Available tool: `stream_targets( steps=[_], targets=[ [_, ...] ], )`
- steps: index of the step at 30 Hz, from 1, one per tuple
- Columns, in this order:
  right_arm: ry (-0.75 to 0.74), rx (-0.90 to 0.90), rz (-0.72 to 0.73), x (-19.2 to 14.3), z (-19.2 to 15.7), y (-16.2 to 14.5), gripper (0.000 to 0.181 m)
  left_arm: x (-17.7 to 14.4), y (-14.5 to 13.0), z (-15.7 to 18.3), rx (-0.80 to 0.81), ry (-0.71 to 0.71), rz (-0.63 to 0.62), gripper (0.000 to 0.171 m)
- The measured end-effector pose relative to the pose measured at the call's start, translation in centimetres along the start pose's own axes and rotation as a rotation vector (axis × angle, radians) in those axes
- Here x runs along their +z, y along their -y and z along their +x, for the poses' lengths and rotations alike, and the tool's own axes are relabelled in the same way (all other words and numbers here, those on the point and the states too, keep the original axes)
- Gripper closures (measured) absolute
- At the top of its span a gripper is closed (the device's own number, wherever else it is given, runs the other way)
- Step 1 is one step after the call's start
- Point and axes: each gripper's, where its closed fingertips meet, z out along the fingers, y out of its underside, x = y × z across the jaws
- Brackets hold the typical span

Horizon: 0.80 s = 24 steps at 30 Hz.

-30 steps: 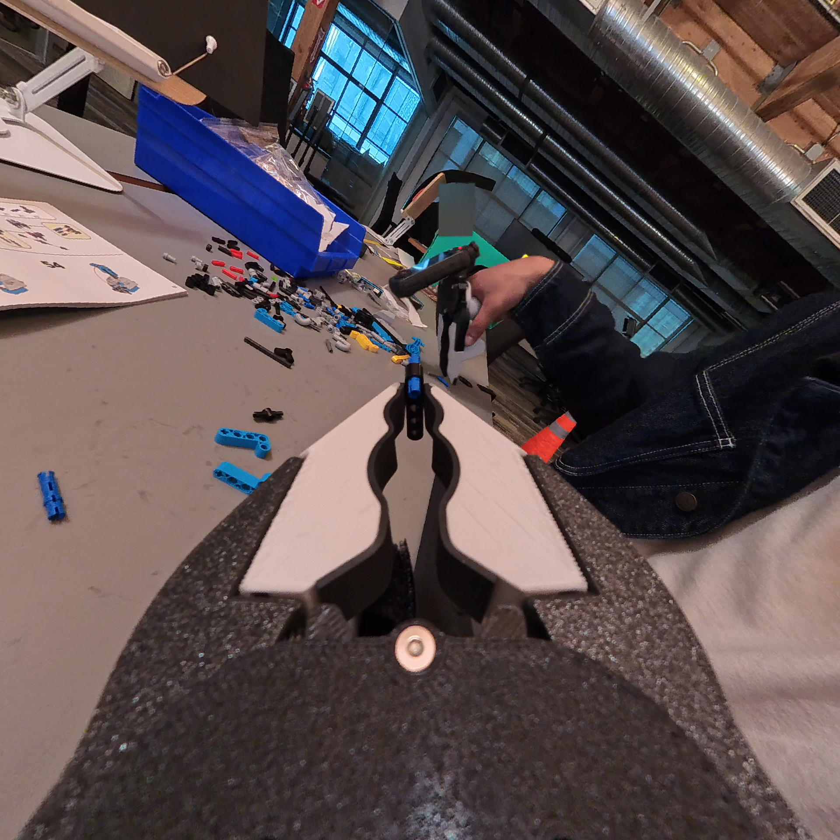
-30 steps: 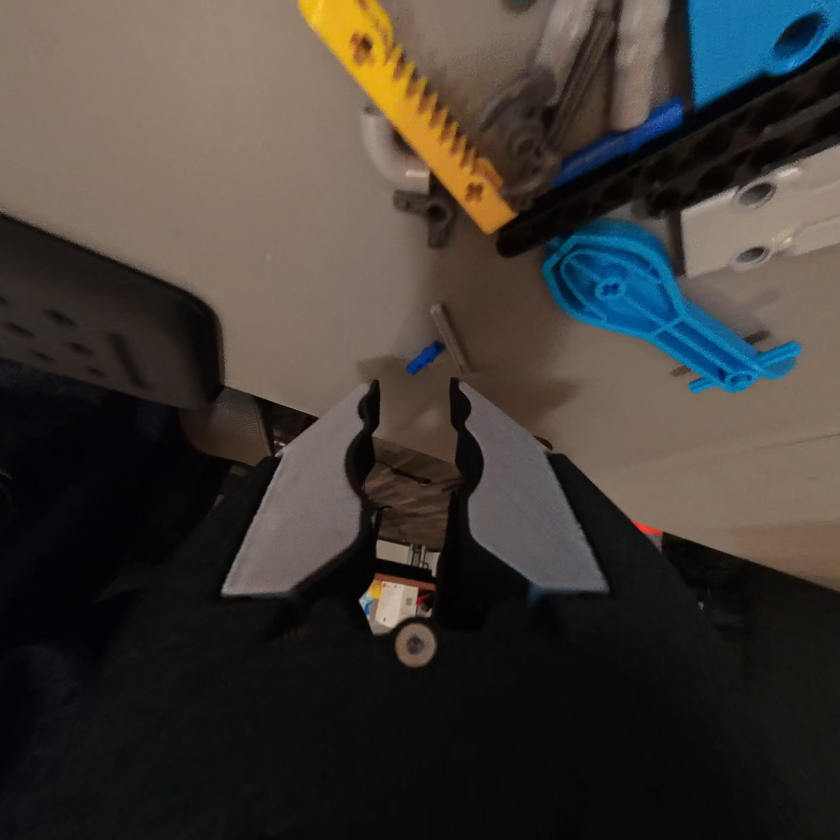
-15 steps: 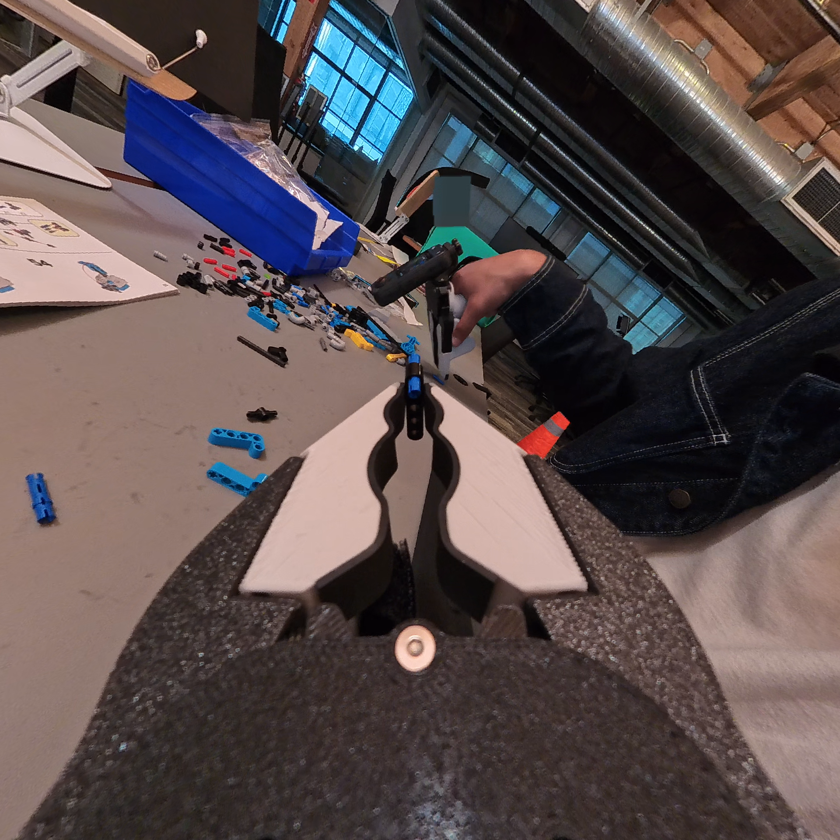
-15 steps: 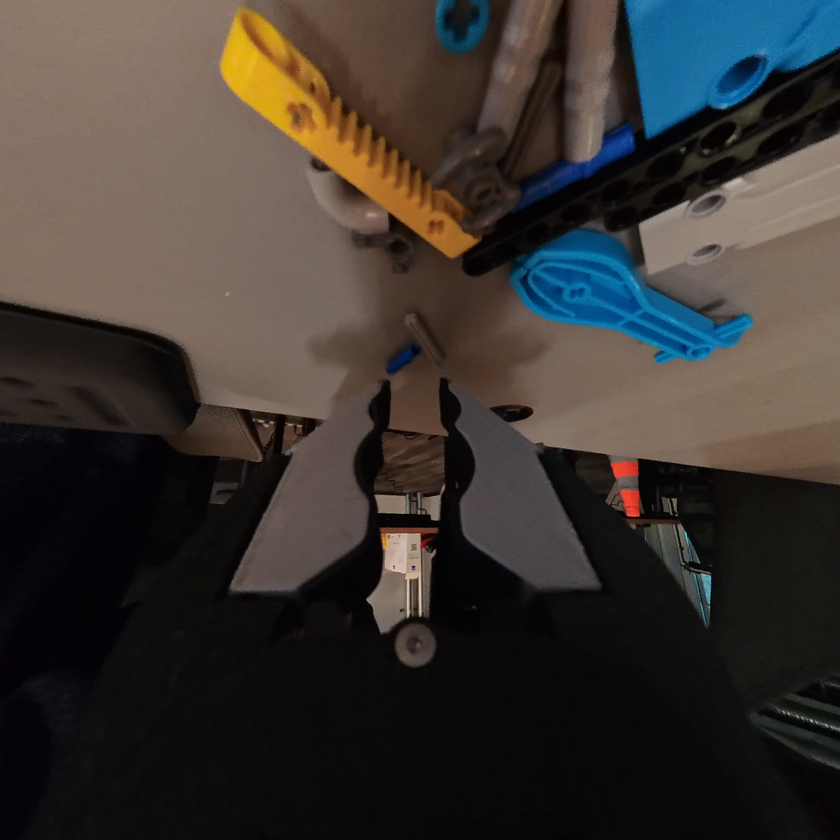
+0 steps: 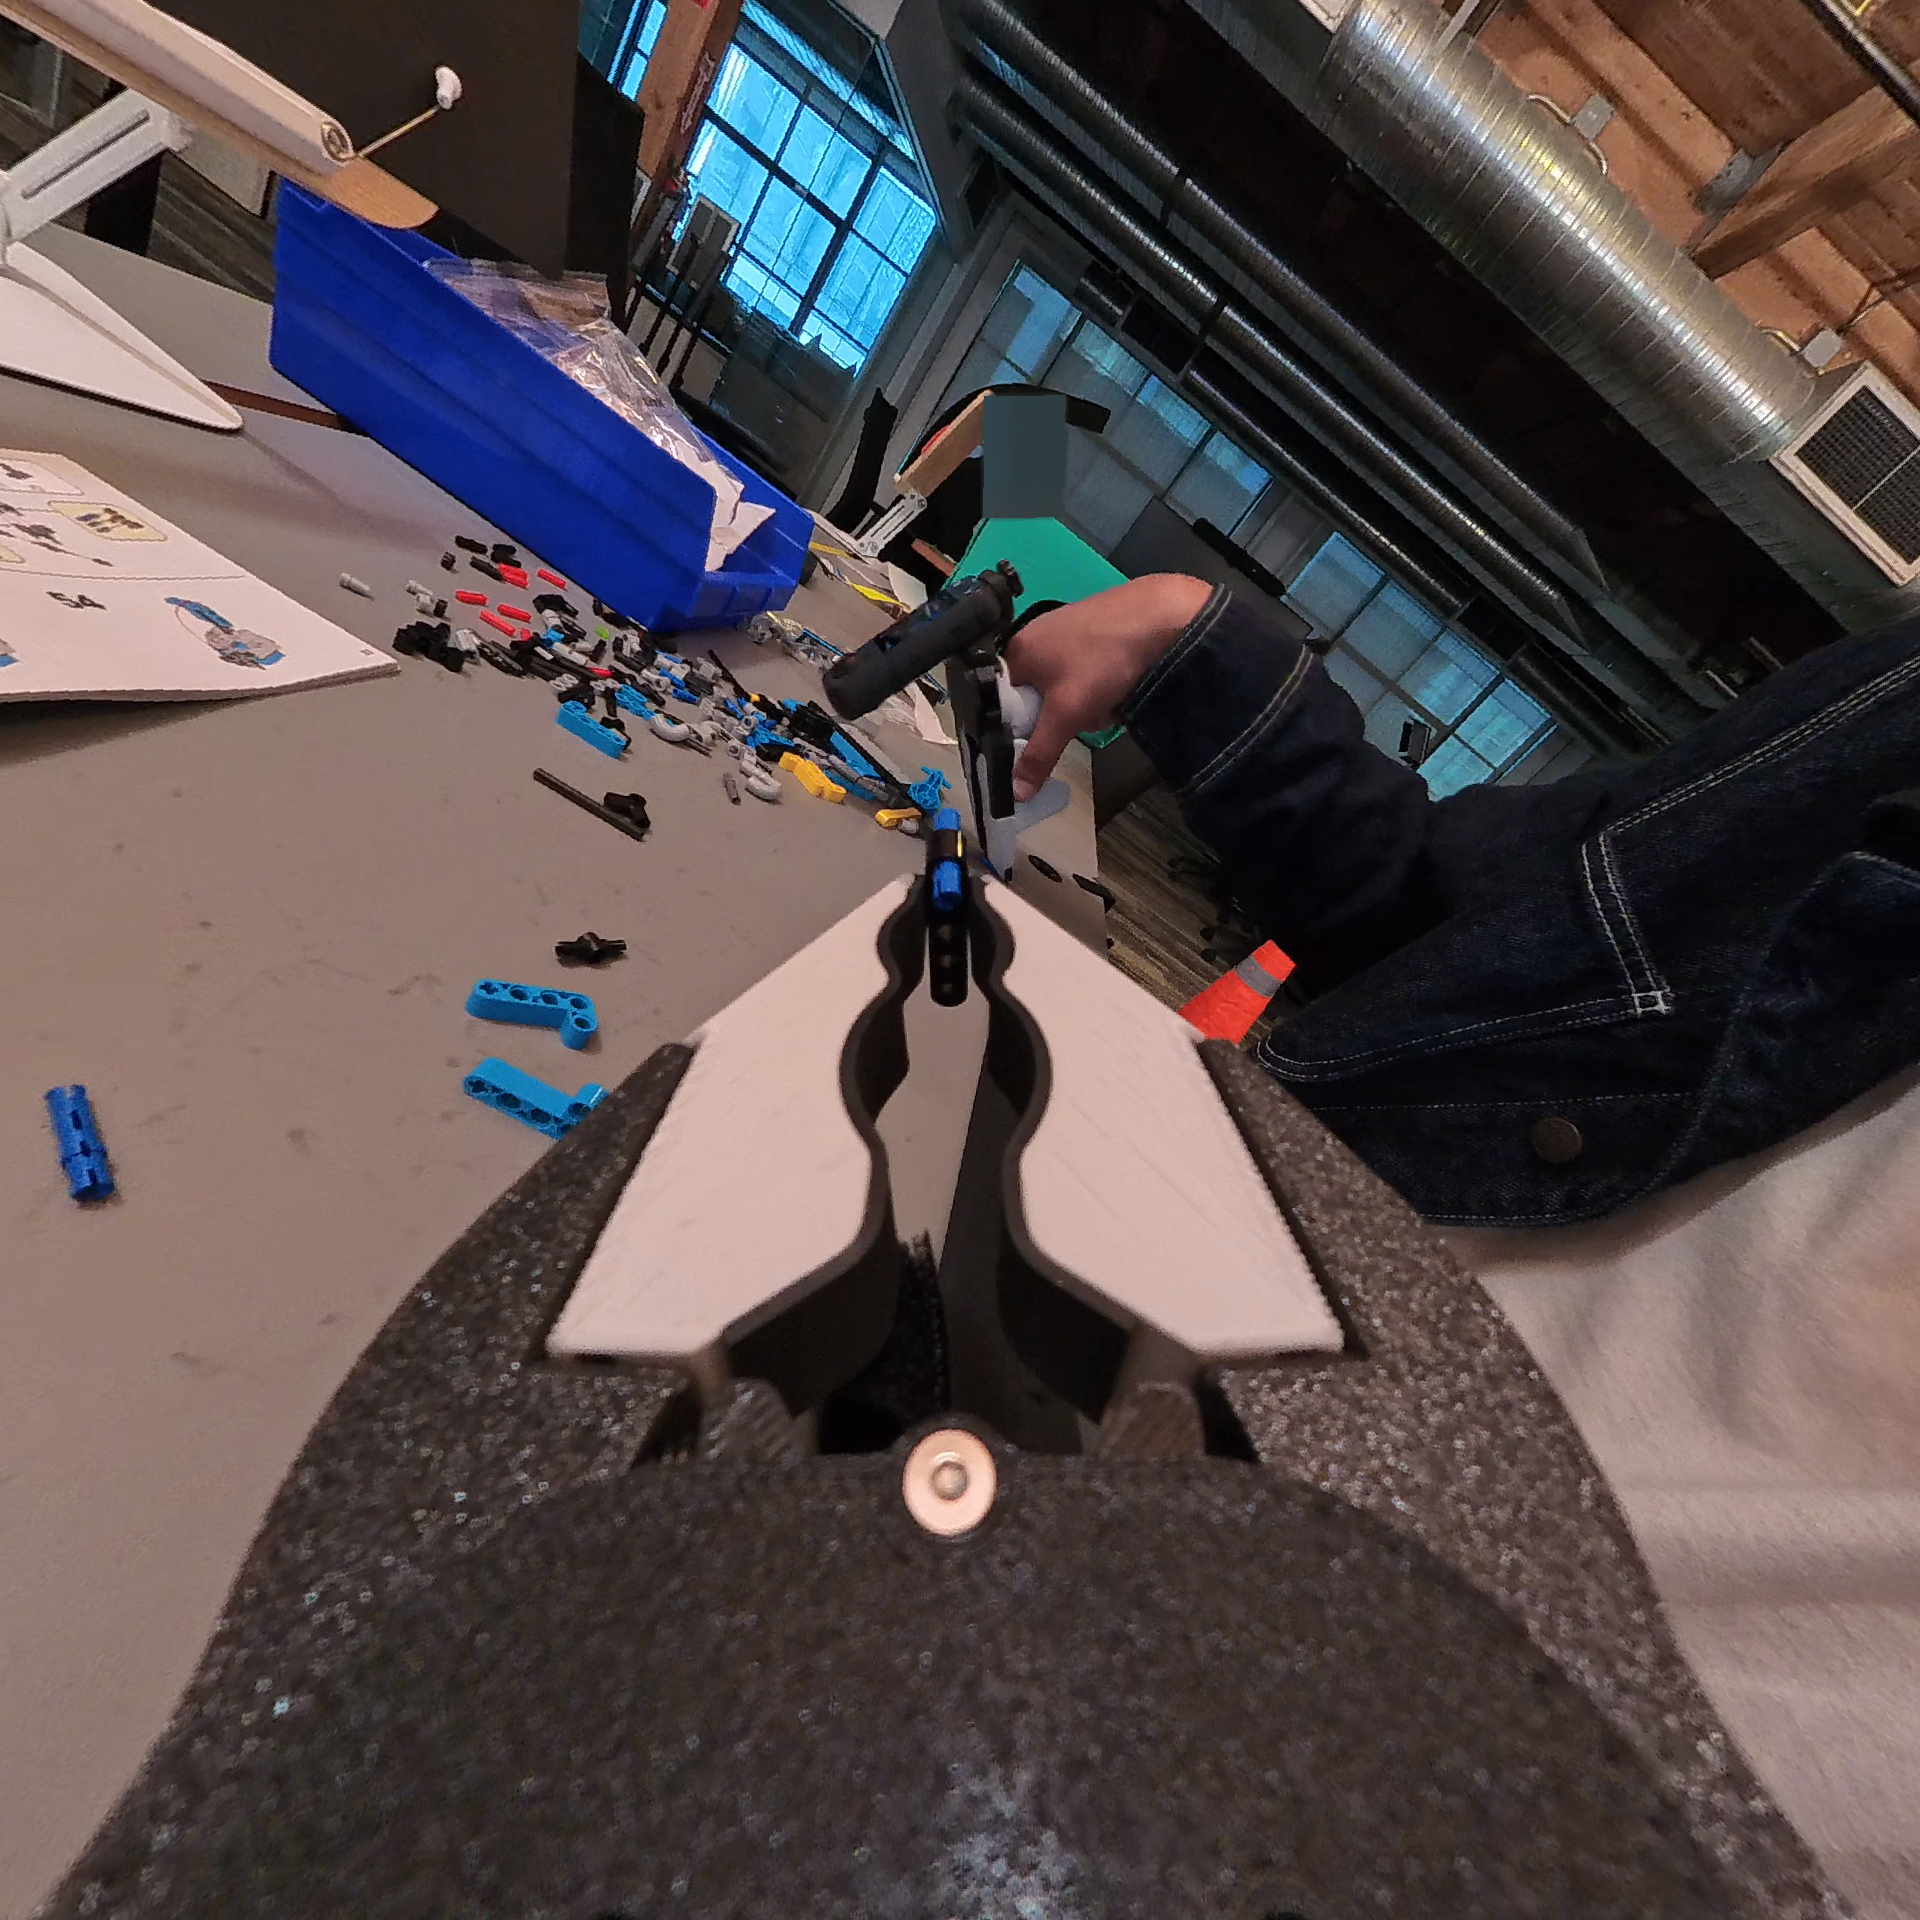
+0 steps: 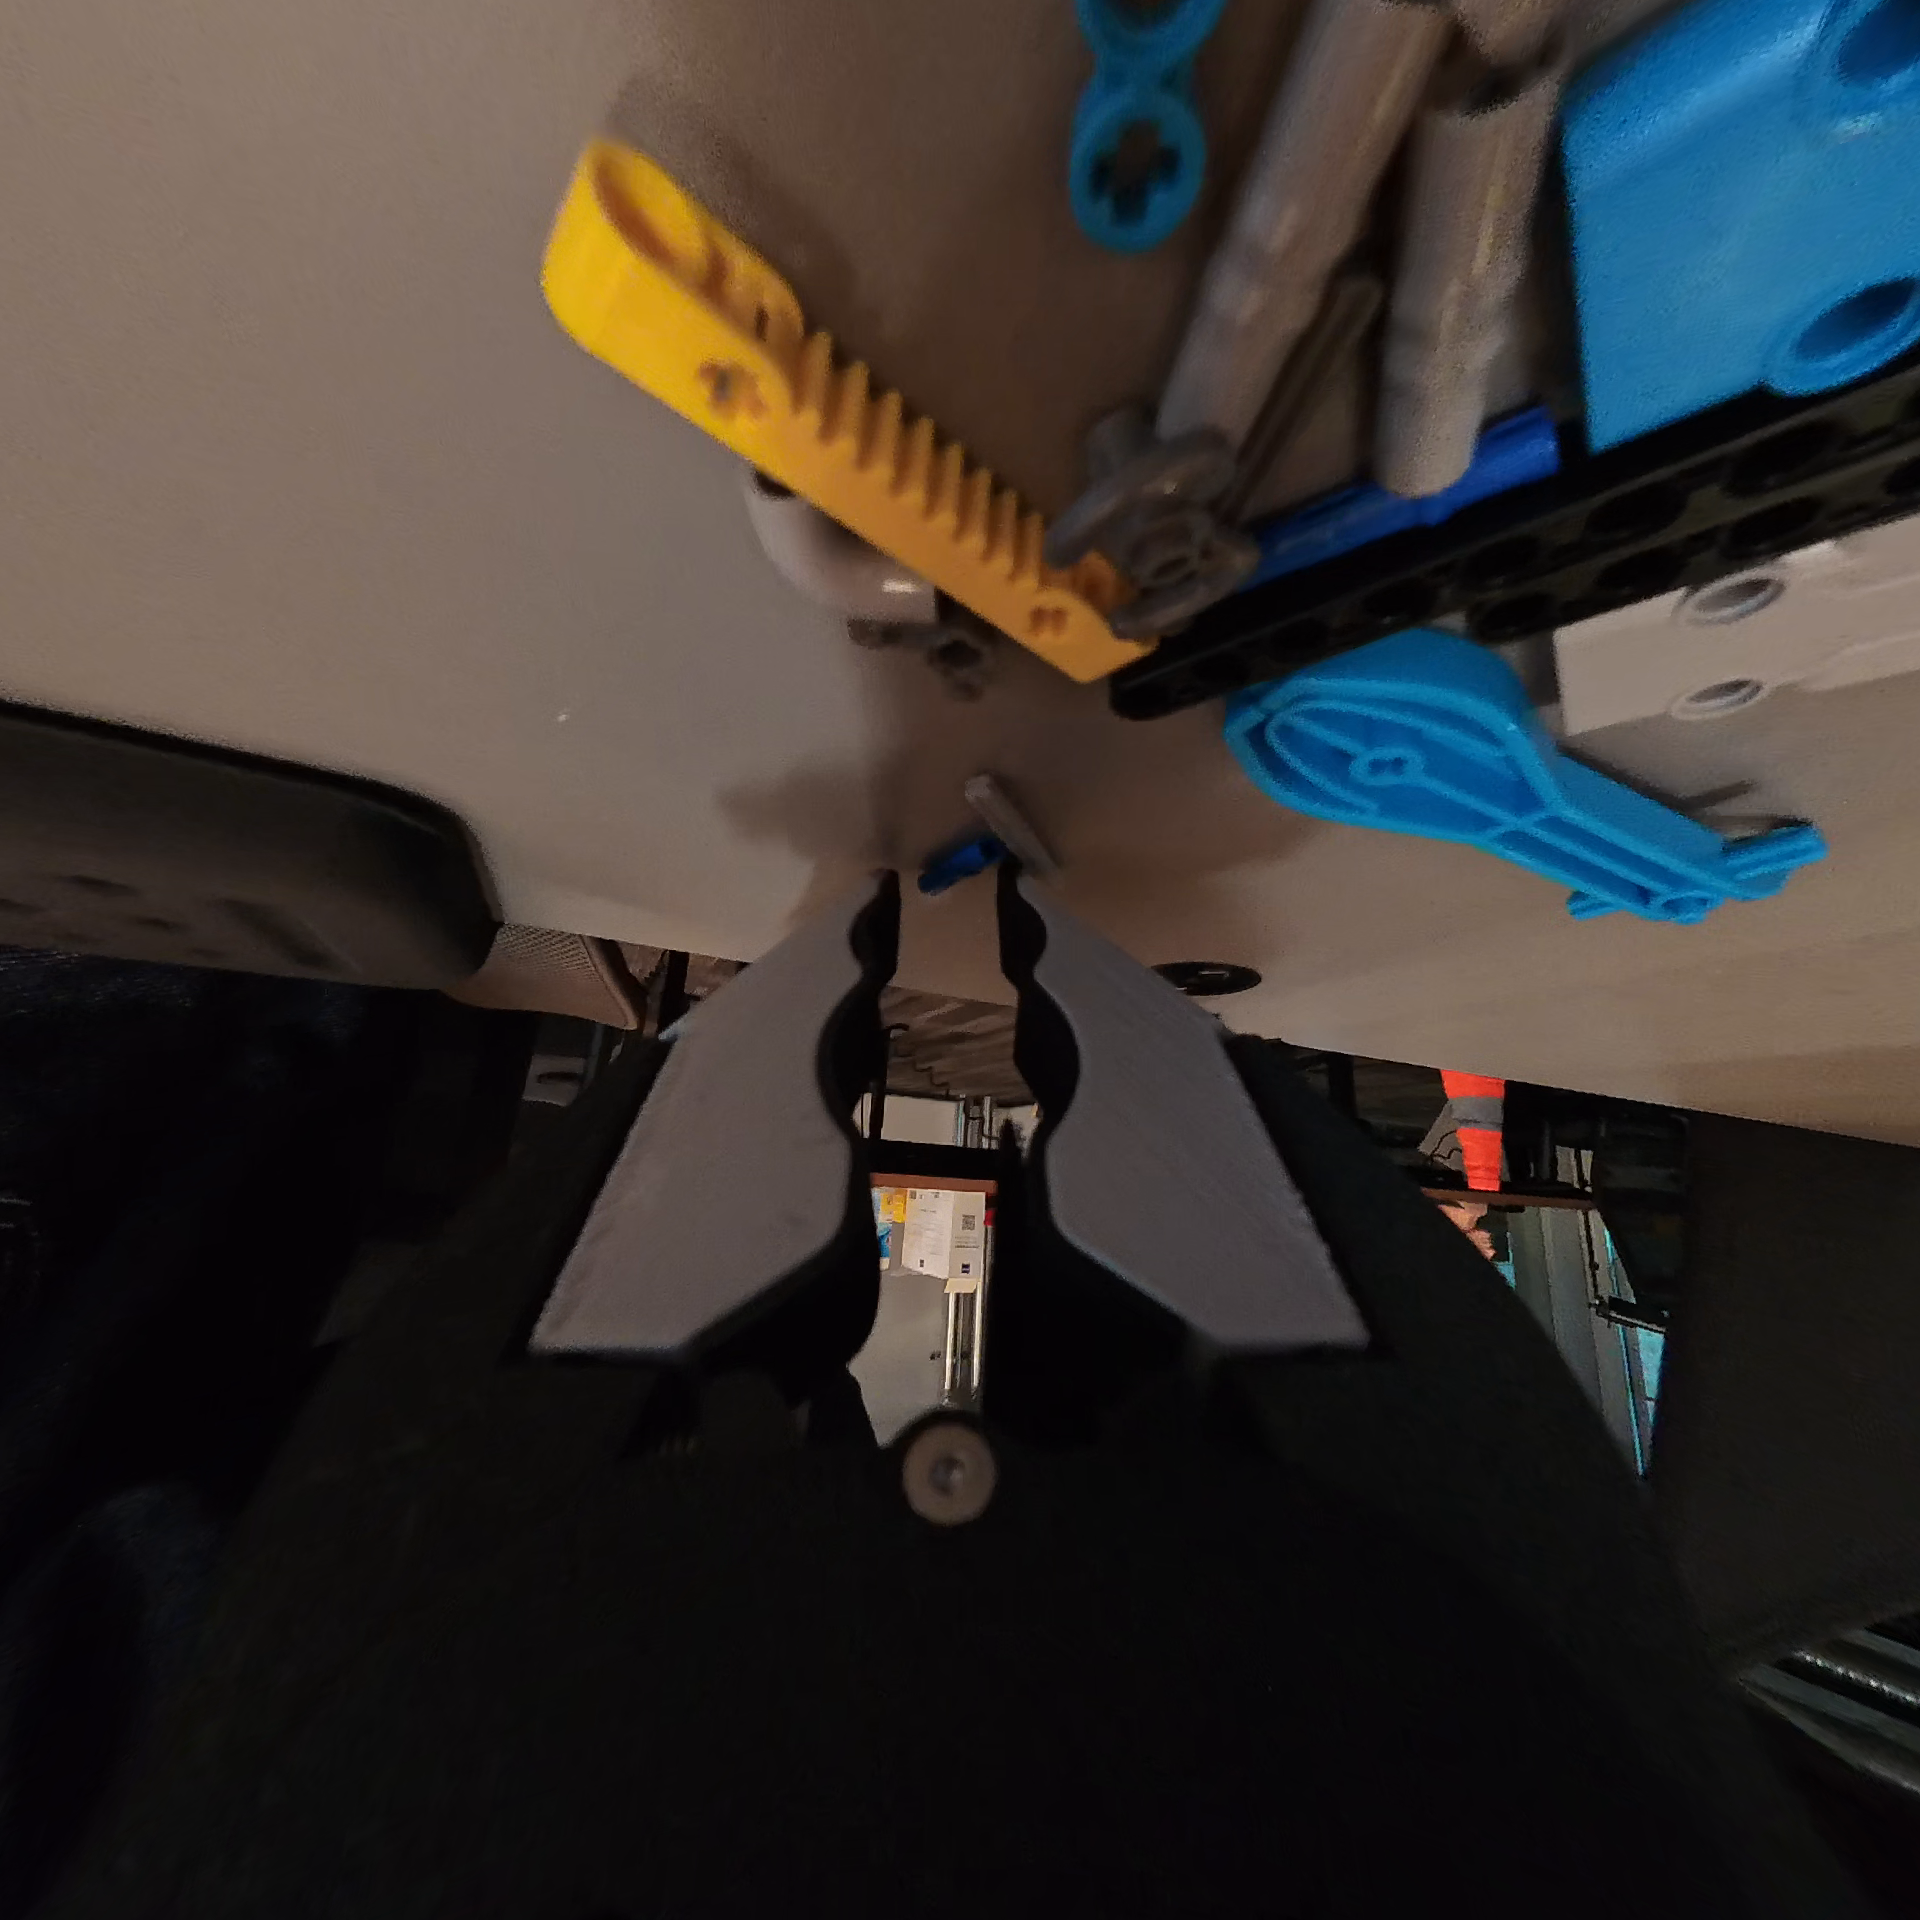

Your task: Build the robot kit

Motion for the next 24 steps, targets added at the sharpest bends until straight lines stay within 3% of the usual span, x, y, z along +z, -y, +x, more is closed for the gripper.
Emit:
stream_targets(
  steps=[14, 24],
  targets=[
    [0.031, 0.042, -0.141, -0.22, 0.34, 0.29, 0.17, 0.02, -0.02, 0.09, -0.001, -0.007, -0.002, 0.165],
    [-0.002, 0.043, -0.084, -0.43, 0.54, 0.45, 0.177, -0.01, 0.0, 0.11, 0.0, -0.008, -0.001, 0.165]
  ],
)
